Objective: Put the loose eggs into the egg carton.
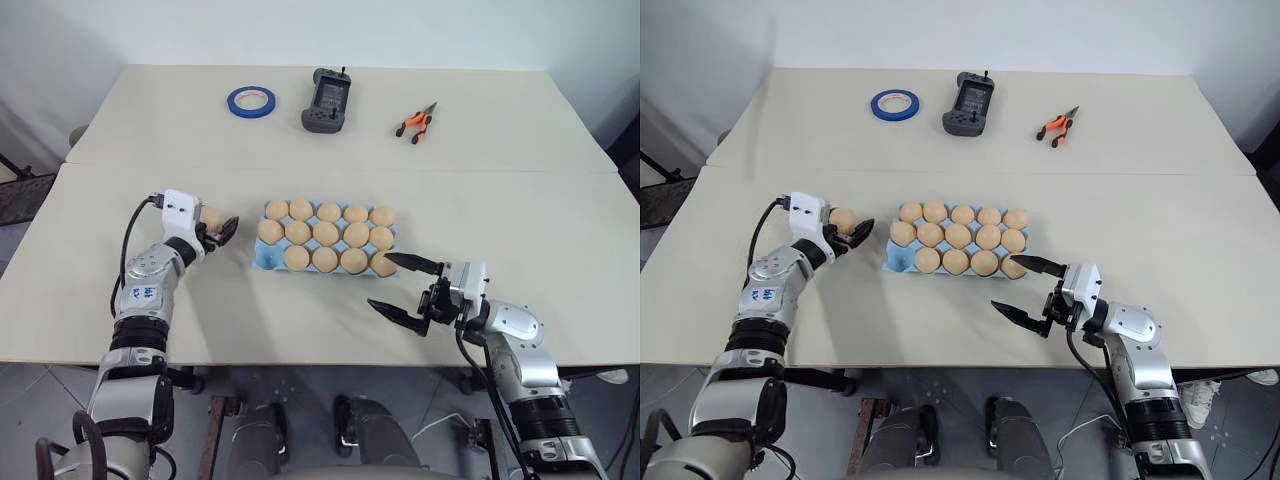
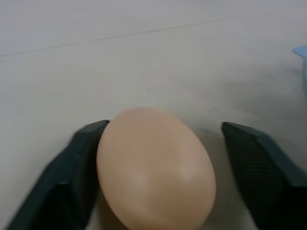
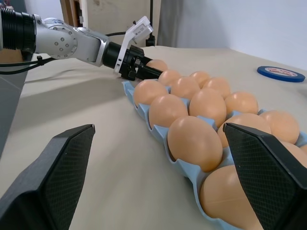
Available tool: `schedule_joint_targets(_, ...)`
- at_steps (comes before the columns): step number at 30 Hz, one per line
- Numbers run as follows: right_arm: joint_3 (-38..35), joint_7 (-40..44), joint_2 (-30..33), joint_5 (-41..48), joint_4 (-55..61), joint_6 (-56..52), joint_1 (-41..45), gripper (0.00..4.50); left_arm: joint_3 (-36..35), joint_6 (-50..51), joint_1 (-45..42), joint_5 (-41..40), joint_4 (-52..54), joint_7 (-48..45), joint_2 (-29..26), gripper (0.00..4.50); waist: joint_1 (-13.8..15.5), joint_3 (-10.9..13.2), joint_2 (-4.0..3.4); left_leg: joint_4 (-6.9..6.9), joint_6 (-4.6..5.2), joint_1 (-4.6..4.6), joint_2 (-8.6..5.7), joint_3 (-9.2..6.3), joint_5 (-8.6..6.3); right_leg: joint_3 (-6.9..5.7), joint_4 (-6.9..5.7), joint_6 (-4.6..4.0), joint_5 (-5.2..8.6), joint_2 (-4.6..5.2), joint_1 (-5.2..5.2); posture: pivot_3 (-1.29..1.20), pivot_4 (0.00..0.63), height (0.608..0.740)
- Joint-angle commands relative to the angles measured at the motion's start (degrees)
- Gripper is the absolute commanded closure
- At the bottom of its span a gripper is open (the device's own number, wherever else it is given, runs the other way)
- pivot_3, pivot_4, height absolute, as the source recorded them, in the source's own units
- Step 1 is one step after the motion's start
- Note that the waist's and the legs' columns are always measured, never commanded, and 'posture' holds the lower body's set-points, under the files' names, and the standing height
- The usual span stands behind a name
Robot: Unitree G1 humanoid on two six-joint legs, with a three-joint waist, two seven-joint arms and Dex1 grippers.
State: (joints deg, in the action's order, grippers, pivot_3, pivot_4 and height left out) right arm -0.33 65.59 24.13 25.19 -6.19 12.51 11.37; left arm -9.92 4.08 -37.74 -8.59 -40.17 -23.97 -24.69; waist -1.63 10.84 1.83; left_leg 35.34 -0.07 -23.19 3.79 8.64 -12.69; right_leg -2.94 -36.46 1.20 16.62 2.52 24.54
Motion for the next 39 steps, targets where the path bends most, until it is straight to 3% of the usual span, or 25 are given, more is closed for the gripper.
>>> schedule_joint_targets(1, -0.5, -0.36, -0.12, 0.59, 2.6, 0.71, -0.63, 0.0, -0.09, -1.36, -0.67, 0.14, -0.35, -0.92, -0.6, 1.89, -0.01, 0.0, 0.01, 0.03, 0.0, 0.0, 0.0, 0.0, 0.0, 0.0, -0.02, 0.0, 0.0, 0.0, 0.0, 0.0, 0.15, 0.74)
schedule_joint_targets(4, -0.52, -0.32, -0.12, 0.54, 2.46, 1.02, -1.05, 0.0, 0.17, -3.66, 0.32, -0.24, 1.94, -3.35, -0.82, 2.6, 0.03, 0.0, 0.01, 0.09, 0.0, 0.0, 0.0, -0.01, 0.0, 0.0, -0.06, 0.0, 0.0, 0.02, -0.01, 0.0, 0.15, 0.74)
schedule_joint_targets(9, -0.53, -0.34, -0.14, 0.5, 2.37, 1.11, -1.14, 0.0, -0.25, -6.24, 1.12, -1.11, 4.33, -6.29, -0.76, 2.6, 0.01, 0.0, 0.01, 0.13, 0.0, 0.0, 0.01, -0.01, 0.0, 0.0, -0.09, 0.0, 0.0, 0.02, -0.01, 0.0, 0.15, 0.74)
schedule_joint_targets(12, -0.44, -0.28, -0.25, 0.11, 1.57, 1.56, -1.05, 0.0, 2.03, -7.94, 6.31, -8.91, 19.94, -22.02, -1.58, 2.6, -0.1, 0.0, 0.01, 0.12, 0.0, -0.01, 0.02, -0.01, -0.01, 0.02, -0.09, -0.01, 0.0, 0.02, -0.01, 0.0, 0.15, 0.74)
schedule_joint_targets(14, -0.44, -0.18, -0.27, 0.05, 1.34, 1.69, -1.13, 0.0, 4.13, -5.02, 8.91, -11.64, 27.2, -27.65, -2.27, 2.6, -0.04, 0.0, 0.0, 0.09, -0.05, -0.02, 0.04, 0.01, -0.04, 0.02, -0.08, -0.05, 0.03, 0.02, -0.01, 0.0, 0.15, 0.74)
schedule_joint_targets(22, -0.56, -0.16, -0.51, -0.07, 0.95, 2.32, -1.47, 0.0, 6.52, -1.41, 10.82, -9.87, 30.65, -28.8, -3.54, 2.6, -0.19, 0.0, 0.0, 0.37, 0.0, 0.03, 0.02, -0.05, 0.05, 0.07, -0.3, -0.09, 0.05, 0.01, -0.03, 0.0, 0.15, 0.74)
schedule_joint_targets(23, -0.58, -0.17, -0.52, -0.06, 0.94, 2.36, -1.52, 0.0, 6.65, -1.69, 10.94, -9.51, 30.44, -28.68, -3.56, 1.91, -0.18, -0.01, 0.0, 0.41, 0.01, 0.03, 0.03, -0.05, 0.05, 0.07, -0.3, -0.09, 0.05, 0.01, -0.04, 0.0, 0.15, 0.74)
schedule_joint_targets(29, -0.71, -0.19, -0.56, -0.09, 0.76, 2.67, -1.51, 0.0, 6.86, -2.66, 11.0, -8.36, 28.35, -28.81, -3.39, 0.1, 0.03, 0.0, 0.0, 0.48, 0.04, 0.0, 0.02, -0.08, 0.06, 0.07, -0.29, -0.09, 0.05, 0.03, -0.06, 0.0, 0.15, 0.74)
schedule_joint_targets(35, -1.0, 0.07, -0.17, 0.06, 0.55, 2.74, -1.2, 0.0, 5.56, -3.43, 11.86, -7.88, 28.83, -28.54, -4.4, 0.04, -0.02, -0.01, 0.0, 0.42, 0.06, -0.01, 0.04, -0.08, 0.05, 0.06, -0.29, -0.12, 0.06, 0.03, -0.04, 0.0, 0.15, 0.74)
schedule_joint_targets(39, -2.36, 2.02, 2.91, 1.13, 1.76, 1.38, -1.71, 0.0, -0.35, -3.4, 17.68, -10.31, 31.44, -31.49, -11.43, 0.04, -0.84, 0.0, 0.0, 0.34, 0.05, 0.01, 0.06, -0.07, 0.04, 0.08, -0.28, -0.14, 0.08, 0.03, -0.02, 0.0, 0.15, 0.74)
